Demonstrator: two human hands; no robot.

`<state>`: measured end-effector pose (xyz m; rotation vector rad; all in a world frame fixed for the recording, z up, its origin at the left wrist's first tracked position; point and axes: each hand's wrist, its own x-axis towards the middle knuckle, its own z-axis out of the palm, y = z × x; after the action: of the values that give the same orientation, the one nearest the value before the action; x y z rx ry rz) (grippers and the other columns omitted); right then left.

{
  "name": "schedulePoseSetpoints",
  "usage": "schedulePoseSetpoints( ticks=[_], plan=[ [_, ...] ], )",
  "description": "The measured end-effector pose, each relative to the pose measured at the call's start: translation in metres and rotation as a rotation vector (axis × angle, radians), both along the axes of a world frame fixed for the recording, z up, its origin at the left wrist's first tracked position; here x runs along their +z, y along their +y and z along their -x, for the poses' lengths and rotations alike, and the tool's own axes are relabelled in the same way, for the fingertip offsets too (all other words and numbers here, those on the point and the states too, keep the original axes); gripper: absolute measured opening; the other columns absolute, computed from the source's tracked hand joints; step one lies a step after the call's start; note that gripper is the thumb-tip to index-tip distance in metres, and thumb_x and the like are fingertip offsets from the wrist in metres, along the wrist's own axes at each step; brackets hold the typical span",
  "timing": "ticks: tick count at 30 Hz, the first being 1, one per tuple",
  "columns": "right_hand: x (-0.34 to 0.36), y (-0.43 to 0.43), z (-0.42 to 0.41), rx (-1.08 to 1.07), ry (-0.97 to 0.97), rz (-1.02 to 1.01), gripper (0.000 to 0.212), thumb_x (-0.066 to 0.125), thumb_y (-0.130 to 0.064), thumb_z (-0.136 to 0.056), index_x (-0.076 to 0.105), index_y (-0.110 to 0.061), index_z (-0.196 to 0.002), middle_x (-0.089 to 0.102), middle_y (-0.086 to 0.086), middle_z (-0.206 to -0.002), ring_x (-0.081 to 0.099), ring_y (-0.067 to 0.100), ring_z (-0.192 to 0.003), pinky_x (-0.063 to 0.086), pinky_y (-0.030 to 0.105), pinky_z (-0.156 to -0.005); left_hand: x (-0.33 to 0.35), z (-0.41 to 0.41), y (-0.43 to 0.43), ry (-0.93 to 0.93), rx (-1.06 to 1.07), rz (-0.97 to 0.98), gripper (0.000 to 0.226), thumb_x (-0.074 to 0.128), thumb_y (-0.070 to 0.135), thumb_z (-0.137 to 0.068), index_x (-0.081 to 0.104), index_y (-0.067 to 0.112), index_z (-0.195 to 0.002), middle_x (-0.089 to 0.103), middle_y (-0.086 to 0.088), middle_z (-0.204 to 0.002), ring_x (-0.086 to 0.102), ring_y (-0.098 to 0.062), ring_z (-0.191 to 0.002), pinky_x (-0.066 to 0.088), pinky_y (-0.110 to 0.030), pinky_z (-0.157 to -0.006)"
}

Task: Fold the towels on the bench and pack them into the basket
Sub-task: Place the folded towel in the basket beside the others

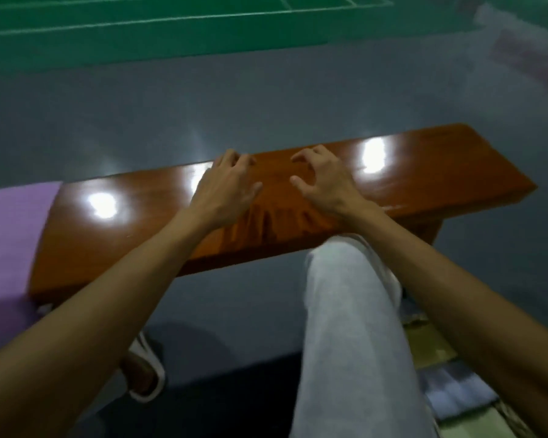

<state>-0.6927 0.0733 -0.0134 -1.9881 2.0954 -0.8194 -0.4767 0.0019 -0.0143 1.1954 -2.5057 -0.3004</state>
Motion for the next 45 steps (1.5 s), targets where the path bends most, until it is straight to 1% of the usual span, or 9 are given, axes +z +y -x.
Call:
schedulePoseSetpoints(
  ticks=[3,7,12,15,21,26,34,40,45],
  plan=[
    [0.0,-0.034,-0.077,0.124,0.035,-0.02,0.04,0.064,-0.036,-0.094,0.061,-0.021,-0.13,0.06,0.002,-0.127,0.057,0.02,-0.115,0.049,0.033,-0.091,-0.008,-0.083,-0.008,0.008,0.145,-0.017,0.049,0.061,0.039,-0.099,0.051,0.015,-0.14,0.051,-0.01,-0.136,0.046,-0.03,-0.128,0.044,-0.043,-0.101],
    [-0.011,-0.063,-0.176,0.234,0.013,-0.049,0.042,0.064,-0.037,-0.093,0.059,-0.023,-0.132,0.06,0.0,-0.129,0.056,0.02,-0.118,0.053,0.042,-0.095,-0.018,-0.186,-0.011,0.015,0.343,-0.026,0.048,0.063,0.038,-0.097,0.054,0.014,-0.137,0.052,-0.009,-0.137,0.048,-0.03,-0.128,0.044,-0.044,-0.104],
    [-0.028,-0.083,-0.278,0.355,-0.032,-0.096,0.039,0.063,-0.032,-0.093,0.062,-0.021,-0.131,0.064,0.0,-0.119,0.059,0.017,-0.102,0.051,0.033,-0.081,-0.031,-0.297,-0.009,0.038,0.615,-0.032,0.049,0.063,0.039,-0.094,0.059,0.008,-0.132,0.056,-0.018,-0.131,0.05,-0.04,-0.122,0.045,-0.051,-0.101],
    [-0.035,-0.088,-0.327,0.42,0.012,-0.1,0.036,0.062,-0.035,-0.094,0.067,-0.021,-0.127,0.067,-0.002,-0.116,0.059,0.021,-0.106,0.047,0.031,-0.078,-0.038,-0.356,-0.004,0.11,0.787,-0.018,0.051,0.059,0.042,-0.092,0.06,0.009,-0.132,0.057,-0.018,-0.132,0.049,-0.041,-0.122,0.043,-0.049,-0.101],
    [-0.041,-0.106,-0.403,0.365,0.008,-0.096,0.026,0.062,-0.041,-0.094,0.07,-0.016,-0.091,0.06,0.002,-0.095,0.06,0.026,-0.092,0.05,0.035,-0.072,-0.061,-0.452,-0.004,0.118,1.097,0.016,0.051,0.058,0.036,-0.099,0.053,0.009,-0.142,0.053,-0.018,-0.143,0.044,-0.038,-0.132,0.036,-0.05,-0.11],
    [-0.046,-0.131,-0.44,0.159,0.049,-0.123,0.049,0.06,-0.056,-0.091,0.068,-0.008,-0.099,0.068,0.014,-0.103,0.064,0.036,-0.098,0.052,0.039,-0.075,-0.067,-0.502,-0.025,0.079,1.253,-0.016,0.059,0.049,0.041,-0.102,0.042,0.007,-0.151,0.038,-0.019,-0.158,0.032,-0.038,-0.147,0.024,-0.052,-0.121],
    [-0.054,-0.136,-0.456,0.166,0.0,-0.088,0.026,0.065,-0.034,-0.093,0.07,-0.014,-0.078,0.067,0.004,-0.075,0.066,0.025,-0.072,0.057,0.036,-0.063,-0.063,-0.527,-0.049,-0.018,1.393,-0.005,0.053,0.051,0.041,-0.103,0.049,0.003,-0.141,0.047,-0.022,-0.145,0.043,-0.042,-0.134,0.037,-0.057,-0.108],
    [-0.053,-0.14,-0.435,0.22,-0.238,-0.085,0.018,0.073,-0.029,-0.089,0.074,-0.017,-0.076,0.069,-0.006,-0.071,0.065,0.009,-0.066,0.054,0.026,-0.061,-0.067,-0.53,-0.051,0.178,1.437,0.078,0.03,0.066,0.03,-0.095,0.073,0.016,-0.12,0.066,-0.016,-0.128,0.064,-0.039,-0.114,0.052,-0.047,-0.095],
    [-0.049,-0.154,-0.426,0.22,-0.47,-0.235,0.01,0.08,-0.021,-0.082,0.074,-0.02,-0.074,0.073,-0.006,-0.073,0.072,0.013,-0.069,0.064,0.041,-0.071,-0.066,-0.531,-0.05,0.26,1.514,0.172,0.015,0.073,0.031,-0.089,0.078,0.02,-0.098,0.069,-0.012,-0.116,0.066,-0.034,-0.106,0.059,-0.047,-0.086]
  ],
)
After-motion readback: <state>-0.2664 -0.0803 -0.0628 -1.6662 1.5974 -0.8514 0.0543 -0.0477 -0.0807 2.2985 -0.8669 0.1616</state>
